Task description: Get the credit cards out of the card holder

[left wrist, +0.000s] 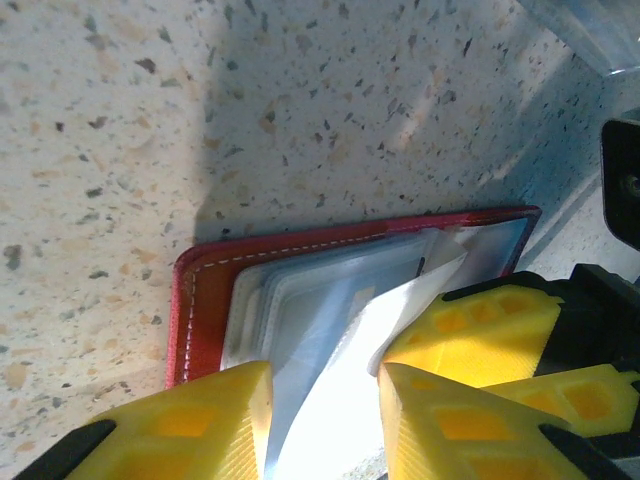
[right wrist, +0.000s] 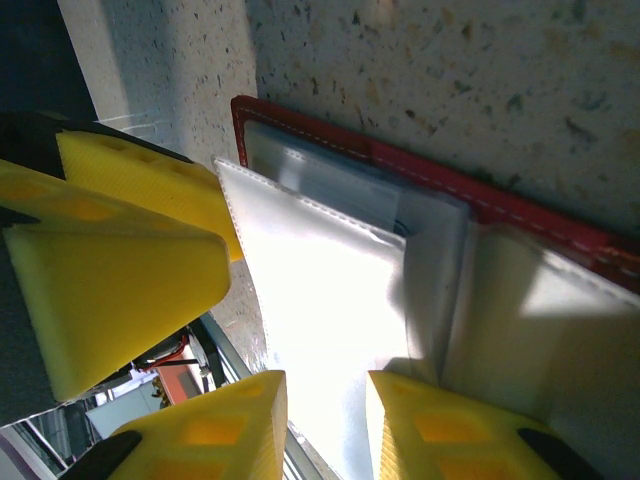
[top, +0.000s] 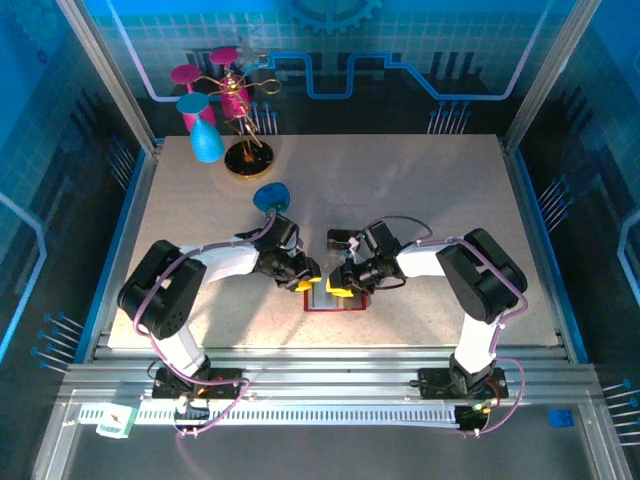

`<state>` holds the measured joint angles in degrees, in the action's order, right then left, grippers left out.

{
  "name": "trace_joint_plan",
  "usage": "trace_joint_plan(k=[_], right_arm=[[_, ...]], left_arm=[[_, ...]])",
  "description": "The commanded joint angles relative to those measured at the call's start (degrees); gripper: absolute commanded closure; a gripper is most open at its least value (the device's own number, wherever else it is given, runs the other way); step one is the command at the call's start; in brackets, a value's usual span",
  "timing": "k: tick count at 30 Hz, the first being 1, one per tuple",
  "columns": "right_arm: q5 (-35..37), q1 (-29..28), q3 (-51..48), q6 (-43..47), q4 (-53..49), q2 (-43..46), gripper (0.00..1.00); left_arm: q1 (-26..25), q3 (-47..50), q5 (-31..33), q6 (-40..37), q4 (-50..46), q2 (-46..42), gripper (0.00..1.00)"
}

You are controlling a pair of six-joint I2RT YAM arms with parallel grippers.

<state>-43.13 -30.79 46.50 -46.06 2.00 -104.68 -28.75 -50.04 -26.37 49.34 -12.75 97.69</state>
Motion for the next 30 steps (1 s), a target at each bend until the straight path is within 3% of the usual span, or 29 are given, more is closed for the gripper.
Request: trace_joint_plan(k=[1, 22, 30], right_arm=[[1.4, 0.7, -0.8, 0.9, -3.9, -0.6, 0.72], [1.8, 0.8, -0.7, 0.6, -4.1, 0.1, 0.72], [2.0, 0.9, -1.0, -0.9, -2.0, 4.9, 0.71]], left_arm=[[-0.8, -0.2, -0.8, -0.8, -0.7, -0.5, 0.66], [-3.2, 3.5, -2.1, 0.0, 0.8, -3.6, 0.76], [-3.2, 2.7, -3.3, 1.4, 3.8, -2.6, 0.76]])
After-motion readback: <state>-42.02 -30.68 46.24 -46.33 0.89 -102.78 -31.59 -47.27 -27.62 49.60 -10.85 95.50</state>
